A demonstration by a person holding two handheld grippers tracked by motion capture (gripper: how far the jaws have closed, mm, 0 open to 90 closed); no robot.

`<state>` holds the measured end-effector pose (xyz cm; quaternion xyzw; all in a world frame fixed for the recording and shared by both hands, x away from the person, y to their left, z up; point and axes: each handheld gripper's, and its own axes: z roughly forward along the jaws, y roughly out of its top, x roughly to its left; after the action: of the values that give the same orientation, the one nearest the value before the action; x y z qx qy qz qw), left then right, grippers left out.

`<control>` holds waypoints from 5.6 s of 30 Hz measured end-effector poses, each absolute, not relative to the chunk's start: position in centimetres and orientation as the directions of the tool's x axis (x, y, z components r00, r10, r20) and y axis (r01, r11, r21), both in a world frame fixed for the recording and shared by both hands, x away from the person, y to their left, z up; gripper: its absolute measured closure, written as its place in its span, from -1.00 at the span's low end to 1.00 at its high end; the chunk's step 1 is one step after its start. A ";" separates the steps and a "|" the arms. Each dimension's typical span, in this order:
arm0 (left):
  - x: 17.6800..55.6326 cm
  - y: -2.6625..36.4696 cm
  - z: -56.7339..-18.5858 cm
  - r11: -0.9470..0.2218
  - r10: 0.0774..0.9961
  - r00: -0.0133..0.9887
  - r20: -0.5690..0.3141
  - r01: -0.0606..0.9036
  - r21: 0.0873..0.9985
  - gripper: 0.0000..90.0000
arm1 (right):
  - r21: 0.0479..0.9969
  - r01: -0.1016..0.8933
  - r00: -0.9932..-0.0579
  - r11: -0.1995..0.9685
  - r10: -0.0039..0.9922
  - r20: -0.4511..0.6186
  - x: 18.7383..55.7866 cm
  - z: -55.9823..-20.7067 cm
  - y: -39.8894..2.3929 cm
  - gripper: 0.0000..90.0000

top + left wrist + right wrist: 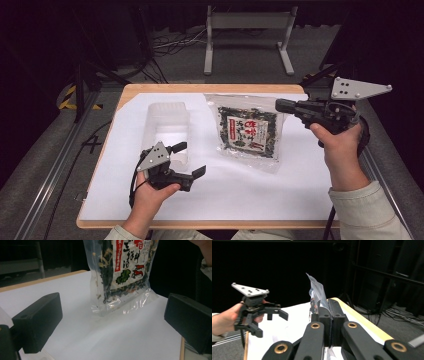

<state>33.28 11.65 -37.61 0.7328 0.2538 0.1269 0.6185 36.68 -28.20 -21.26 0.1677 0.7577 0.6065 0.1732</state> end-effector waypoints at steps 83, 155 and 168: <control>33.6 10.5 -32.4 -0.017 0.345 0.938 -0.014 0.021 1.000 0.62 | 0.986 0.012 -0.935 0.167 0.351 -0.048 36.1 -23.9 -26.1 0.22; 40.7 20.0 -28.1 -0.013 0.672 0.736 -0.089 0.132 0.991 0.62 | 0.958 0.216 -0.857 0.190 0.506 0.093 37.8 -32.2 -30.5 -0.07; 41.5 21.3 -28.4 -0.030 0.721 0.685 -0.105 0.183 0.983 0.62 | 0.957 0.222 -0.854 0.189 0.511 0.098 37.7 -32.3 -30.7 -0.08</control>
<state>41.51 21.28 -28.45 0.6833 0.3305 0.2195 0.6129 37.74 -30.67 -32.31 0.2408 0.7611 0.5896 0.1225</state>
